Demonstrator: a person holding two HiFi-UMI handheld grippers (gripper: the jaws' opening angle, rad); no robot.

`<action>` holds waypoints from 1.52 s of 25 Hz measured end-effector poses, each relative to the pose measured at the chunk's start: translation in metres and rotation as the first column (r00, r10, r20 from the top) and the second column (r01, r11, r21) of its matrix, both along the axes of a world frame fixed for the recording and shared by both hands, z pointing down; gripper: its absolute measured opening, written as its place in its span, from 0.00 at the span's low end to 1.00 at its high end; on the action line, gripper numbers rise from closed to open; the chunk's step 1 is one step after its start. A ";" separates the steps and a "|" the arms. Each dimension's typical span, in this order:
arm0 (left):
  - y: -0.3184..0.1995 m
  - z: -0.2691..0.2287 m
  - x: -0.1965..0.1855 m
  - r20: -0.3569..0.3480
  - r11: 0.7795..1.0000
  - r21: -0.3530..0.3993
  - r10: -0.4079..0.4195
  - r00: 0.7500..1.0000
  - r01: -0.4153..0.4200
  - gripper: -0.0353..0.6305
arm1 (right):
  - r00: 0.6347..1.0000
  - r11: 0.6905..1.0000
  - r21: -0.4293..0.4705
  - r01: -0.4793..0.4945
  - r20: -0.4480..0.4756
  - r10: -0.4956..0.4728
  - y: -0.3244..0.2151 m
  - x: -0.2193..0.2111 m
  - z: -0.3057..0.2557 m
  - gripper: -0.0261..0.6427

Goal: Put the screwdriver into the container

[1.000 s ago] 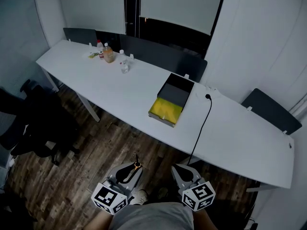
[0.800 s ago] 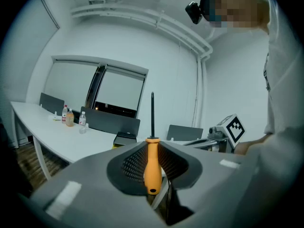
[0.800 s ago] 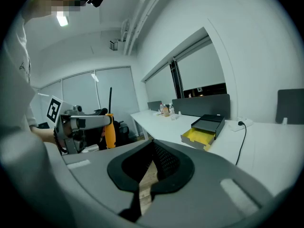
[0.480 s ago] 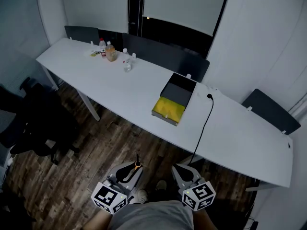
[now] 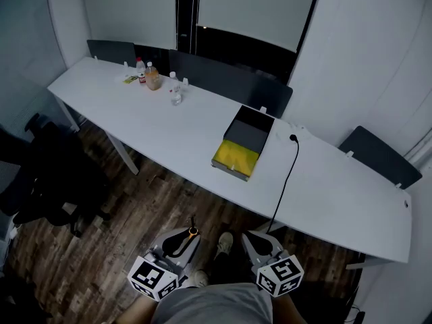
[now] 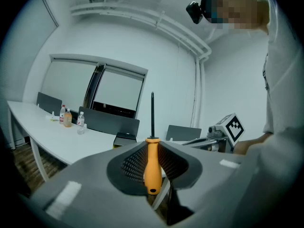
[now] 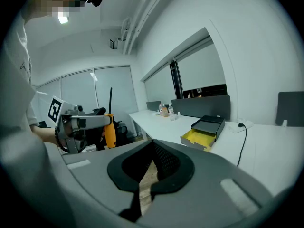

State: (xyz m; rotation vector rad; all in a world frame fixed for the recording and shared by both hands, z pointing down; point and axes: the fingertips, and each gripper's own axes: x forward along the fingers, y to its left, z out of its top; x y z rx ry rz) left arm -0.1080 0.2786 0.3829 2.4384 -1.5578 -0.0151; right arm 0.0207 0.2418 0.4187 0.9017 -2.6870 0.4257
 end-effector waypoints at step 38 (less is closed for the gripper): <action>-0.244 0.001 -0.003 0.033 0.999 -0.016 -0.051 0.998 0.052 0.15 | 0.997 0.996 -0.051 0.078 0.016 -0.078 -0.257 -0.015 0.015 0.06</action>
